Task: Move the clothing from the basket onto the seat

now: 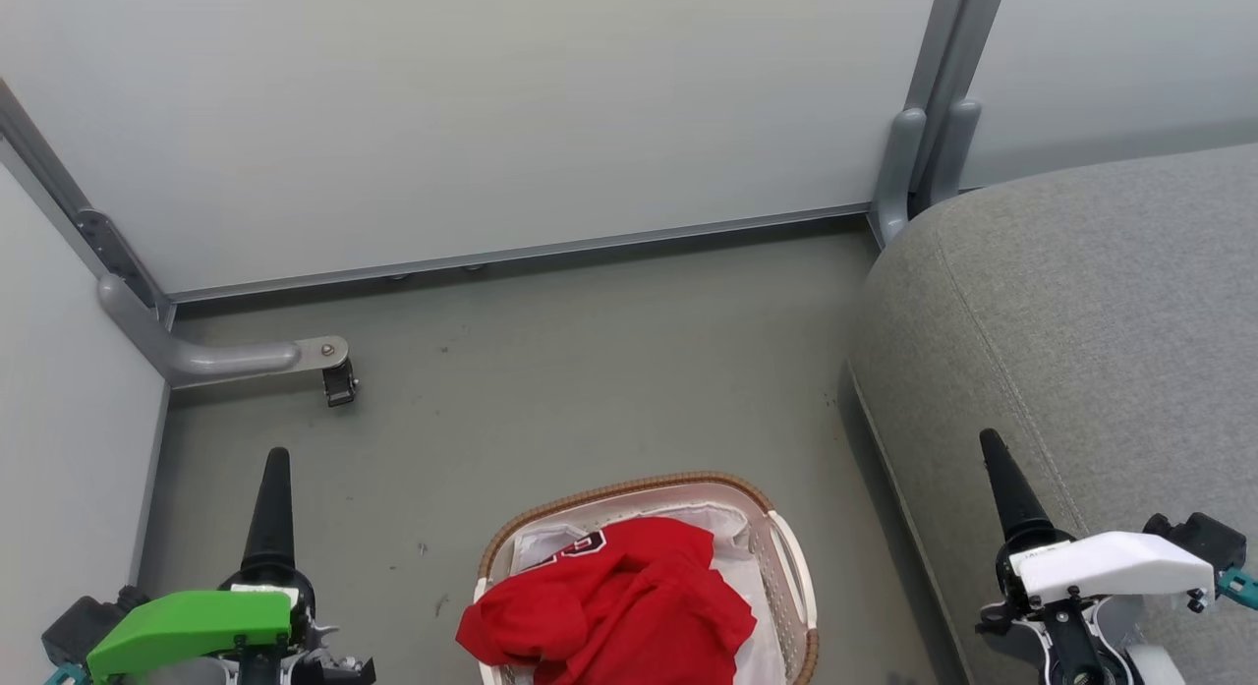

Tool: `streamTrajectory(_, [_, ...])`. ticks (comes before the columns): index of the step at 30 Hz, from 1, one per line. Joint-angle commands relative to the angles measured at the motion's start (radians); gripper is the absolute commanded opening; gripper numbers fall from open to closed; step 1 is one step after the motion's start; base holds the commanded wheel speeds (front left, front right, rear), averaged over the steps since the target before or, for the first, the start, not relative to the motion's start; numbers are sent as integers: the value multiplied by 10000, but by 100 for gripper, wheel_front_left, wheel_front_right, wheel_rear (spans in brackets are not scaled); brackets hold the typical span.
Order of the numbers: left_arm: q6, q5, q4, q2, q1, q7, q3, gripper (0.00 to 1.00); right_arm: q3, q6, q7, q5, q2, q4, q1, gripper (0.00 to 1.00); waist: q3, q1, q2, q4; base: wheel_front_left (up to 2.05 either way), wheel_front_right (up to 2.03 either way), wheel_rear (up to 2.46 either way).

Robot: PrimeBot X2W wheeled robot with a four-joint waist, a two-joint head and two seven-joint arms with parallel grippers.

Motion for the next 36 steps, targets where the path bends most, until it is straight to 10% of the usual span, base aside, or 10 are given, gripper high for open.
streamTrajectory(1, [-21, 417, -205, 65, -23, -104, 1, 100, 95, 1, -118, -531, -83, -235, -274, 100, 3, -1, 0, 6, 0, 0, 0])
streamTrajectory(36, [351, 6376, -207, 103, 431, -1215, -521, 100, 1039, 2, -1235, -6043, -130, -285, -244, 100, 78, -1, 0, 113, 0, 0, 0])
